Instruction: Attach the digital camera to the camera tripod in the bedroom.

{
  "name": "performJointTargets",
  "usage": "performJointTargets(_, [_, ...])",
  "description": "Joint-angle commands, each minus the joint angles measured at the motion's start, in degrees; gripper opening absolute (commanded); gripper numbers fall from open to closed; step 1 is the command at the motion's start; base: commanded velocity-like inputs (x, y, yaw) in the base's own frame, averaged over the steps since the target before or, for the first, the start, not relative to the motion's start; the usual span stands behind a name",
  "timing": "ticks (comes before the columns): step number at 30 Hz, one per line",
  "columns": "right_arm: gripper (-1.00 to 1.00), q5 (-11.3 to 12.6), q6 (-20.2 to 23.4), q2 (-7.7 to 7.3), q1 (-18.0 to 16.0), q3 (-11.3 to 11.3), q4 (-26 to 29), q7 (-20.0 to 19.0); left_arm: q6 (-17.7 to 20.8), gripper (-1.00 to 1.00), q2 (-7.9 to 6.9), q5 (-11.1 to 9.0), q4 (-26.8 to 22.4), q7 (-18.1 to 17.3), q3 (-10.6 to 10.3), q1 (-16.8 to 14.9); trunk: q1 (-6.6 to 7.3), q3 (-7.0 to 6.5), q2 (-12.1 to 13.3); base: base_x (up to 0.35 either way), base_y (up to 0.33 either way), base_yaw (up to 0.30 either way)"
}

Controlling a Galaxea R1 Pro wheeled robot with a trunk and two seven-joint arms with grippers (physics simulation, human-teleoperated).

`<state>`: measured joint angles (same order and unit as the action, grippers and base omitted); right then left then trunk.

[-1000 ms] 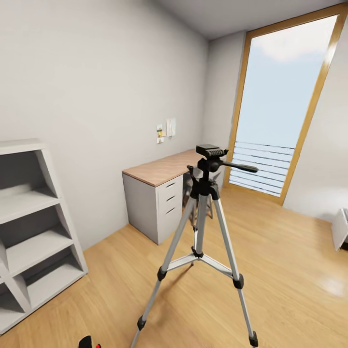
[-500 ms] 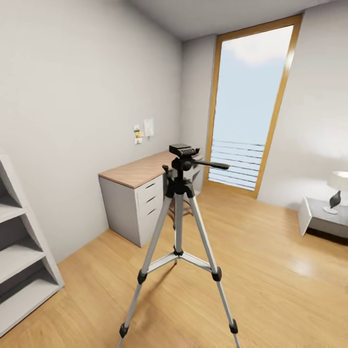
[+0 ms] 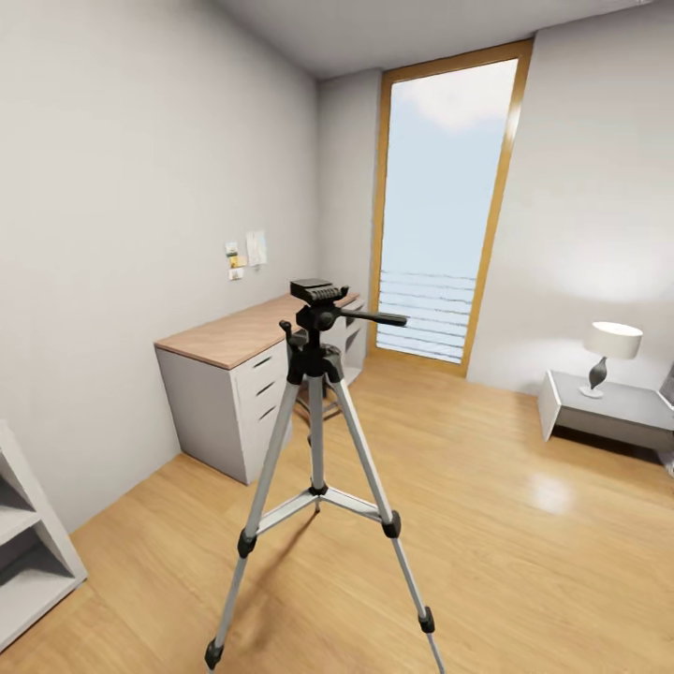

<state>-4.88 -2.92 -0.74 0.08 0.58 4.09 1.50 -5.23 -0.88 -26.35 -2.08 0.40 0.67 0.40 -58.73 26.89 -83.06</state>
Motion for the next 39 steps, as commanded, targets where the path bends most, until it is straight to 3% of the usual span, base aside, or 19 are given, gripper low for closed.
performJointTargets(1, [1.0,-0.52,-0.07,-0.01,0.01,0.04,0.04,0.14,-0.04,1.0,0.0,-0.12,-0.12,0.04,0.04,0.04,0.0,0.04,-0.02,0.0,0.0,-0.041])
performJointTargets(20, [1.0,-0.57,-0.16,-0.13,-0.01,0.12,0.04,0.08,0.03,1.0,0.0,-0.1,-0.12,-0.04,-0.09,0.04,0.0,0.04,-0.02,0.0,0.019,-0.008])
performJointTargets(39, [1.0,-0.57,-0.33,-0.05,0.01,0.12,0.04,0.25,0.05,1.0,0.07,-0.02,-0.12,-0.05,-0.13,0.02,0.0,0.04,-0.02,0.0,0.303,0.0])
